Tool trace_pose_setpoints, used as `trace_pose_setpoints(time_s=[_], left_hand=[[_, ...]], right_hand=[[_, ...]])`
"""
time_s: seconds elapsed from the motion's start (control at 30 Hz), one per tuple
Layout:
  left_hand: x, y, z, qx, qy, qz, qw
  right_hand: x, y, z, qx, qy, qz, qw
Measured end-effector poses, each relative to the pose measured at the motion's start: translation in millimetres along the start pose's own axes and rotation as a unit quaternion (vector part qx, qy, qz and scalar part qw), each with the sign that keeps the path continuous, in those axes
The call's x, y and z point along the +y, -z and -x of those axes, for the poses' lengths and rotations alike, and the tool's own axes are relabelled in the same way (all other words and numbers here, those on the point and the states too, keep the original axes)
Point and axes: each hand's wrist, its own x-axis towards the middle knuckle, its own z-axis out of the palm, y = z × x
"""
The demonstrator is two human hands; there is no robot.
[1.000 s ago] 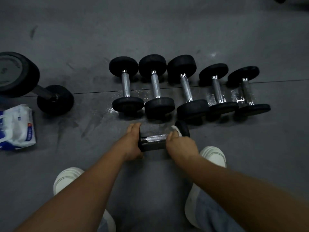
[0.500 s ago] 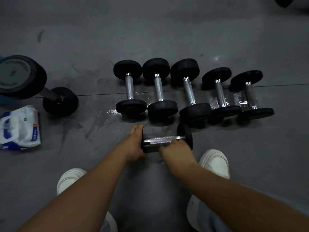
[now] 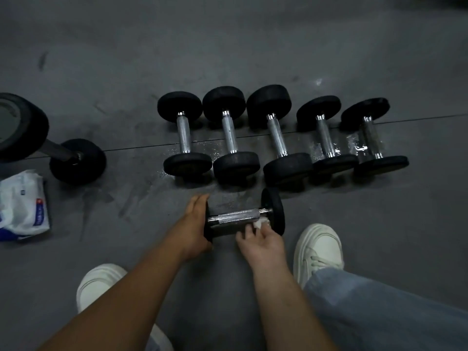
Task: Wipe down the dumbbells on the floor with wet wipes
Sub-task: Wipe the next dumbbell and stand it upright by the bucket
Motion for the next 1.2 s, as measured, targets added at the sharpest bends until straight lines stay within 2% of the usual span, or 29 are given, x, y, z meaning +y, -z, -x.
trace_pose_setpoints(time_s=[0.1, 0.2, 0.3, 0.53, 0.67, 0.83, 0.97, 1.07, 1.2], left_hand=[[-3.4, -3.2, 1.4, 0.003, -0.001, -0.005, 1.000], [-5.0, -3.8, 0.7, 0.010, -0.009, -0.004, 1.000], [-2.8, -3.3, 1.7, 0.007, -0.006, -0.008, 1.000], [-1.4, -0.4, 2.5, 0.002, -0.002, -0.007, 1.000], [-1.7, -0.1, 0.6, 0.000, -0.003, 0.002, 1.000], [0.1, 0.9, 2.4, -0.001, -0.006, -0.008, 1.000], [1.4, 1.5, 2.4, -0.001, -0.005, -0.003, 1.000], [0.2, -1.4, 4.0, 0.007, -0.006, -0.010, 1.000], [-0.6, -2.6, 2.4, 0.007, -0.007, -0.006, 1.000]], right_hand=[[4.0, 6.9, -7.2, 0.007, 0.012, 0.109, 0.994], [14.0, 6.2, 4.7, 0.011, 0.066, 0.160, 0.985], [20.6, 2.5, 18.8, 0.044, 0.125, 0.188, 0.973], [14.7, -4.9, 6.6, 0.110, 0.130, 0.171, 0.970], [15.7, -0.6, -2.8, 0.115, 0.110, 0.187, 0.969], [14.6, -12.6, 11.4, 0.090, 0.168, 0.183, 0.964], [19.5, -6.3, 12.3, 0.102, 0.210, 0.220, 0.947], [25.4, -8.2, 4.5, 0.129, 0.210, 0.252, 0.936], [15.0, -19.2, 0.1, 0.051, 0.163, 0.302, 0.938]])
